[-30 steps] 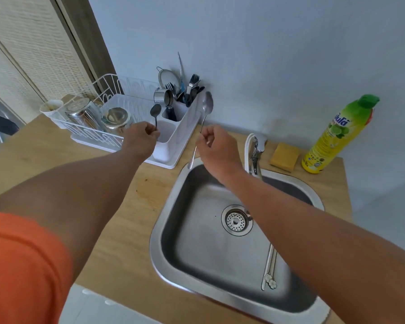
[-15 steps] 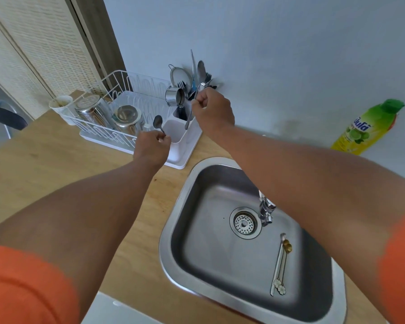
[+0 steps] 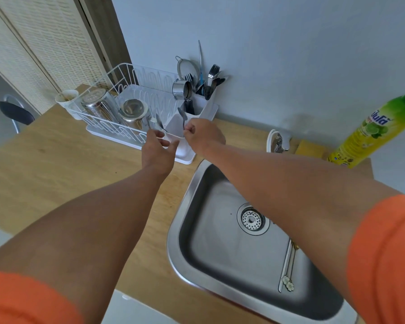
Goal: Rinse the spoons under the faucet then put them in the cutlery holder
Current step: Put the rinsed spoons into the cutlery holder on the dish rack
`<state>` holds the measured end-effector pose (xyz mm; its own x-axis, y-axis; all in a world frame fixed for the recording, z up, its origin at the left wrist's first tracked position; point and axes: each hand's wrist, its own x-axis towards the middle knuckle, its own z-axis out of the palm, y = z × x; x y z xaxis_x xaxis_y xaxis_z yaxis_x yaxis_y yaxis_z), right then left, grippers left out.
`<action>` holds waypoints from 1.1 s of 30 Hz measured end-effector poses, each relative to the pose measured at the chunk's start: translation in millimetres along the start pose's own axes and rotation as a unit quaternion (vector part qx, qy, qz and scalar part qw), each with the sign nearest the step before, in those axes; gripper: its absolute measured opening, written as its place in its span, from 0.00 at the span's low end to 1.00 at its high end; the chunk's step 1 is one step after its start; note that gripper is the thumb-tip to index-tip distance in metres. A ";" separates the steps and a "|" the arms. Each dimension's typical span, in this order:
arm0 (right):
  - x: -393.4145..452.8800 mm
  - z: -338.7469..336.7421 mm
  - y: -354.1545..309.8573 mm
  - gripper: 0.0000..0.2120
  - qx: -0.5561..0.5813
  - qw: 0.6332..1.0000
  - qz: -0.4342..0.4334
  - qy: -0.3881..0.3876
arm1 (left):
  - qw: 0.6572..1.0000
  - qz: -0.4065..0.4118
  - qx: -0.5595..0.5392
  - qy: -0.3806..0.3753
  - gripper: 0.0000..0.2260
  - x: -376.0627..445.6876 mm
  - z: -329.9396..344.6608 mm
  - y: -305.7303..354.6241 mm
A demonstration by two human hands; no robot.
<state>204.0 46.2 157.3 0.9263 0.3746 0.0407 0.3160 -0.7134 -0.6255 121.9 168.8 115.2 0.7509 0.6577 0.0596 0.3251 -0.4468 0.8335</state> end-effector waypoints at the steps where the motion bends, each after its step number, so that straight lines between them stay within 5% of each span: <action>1: -3.8 1.3 2.2 0.06 0.001 1.000 0.006 -0.004 | 1.000 -0.009 0.000 -0.002 0.15 -3.1 0.9 -2.9; 22: -201.9 50.1 136.4 0.10 -0.019 0.978 0.143 -0.153 | 0.975 0.039 0.147 -0.160 0.06 -84.1 38.6 -26.7; 33: -280.9 14.9 228.9 0.11 -0.075 0.937 0.275 -0.202 | 0.936 0.060 0.174 -0.301 0.03 -152.3 105.0 -18.4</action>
<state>13.0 -213.5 -8.9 0.8132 0.0983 -0.5736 -0.1330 -0.9281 -0.3476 62.0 13.1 33.1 0.9473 0.1769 -0.2670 0.3076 -0.7349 0.6044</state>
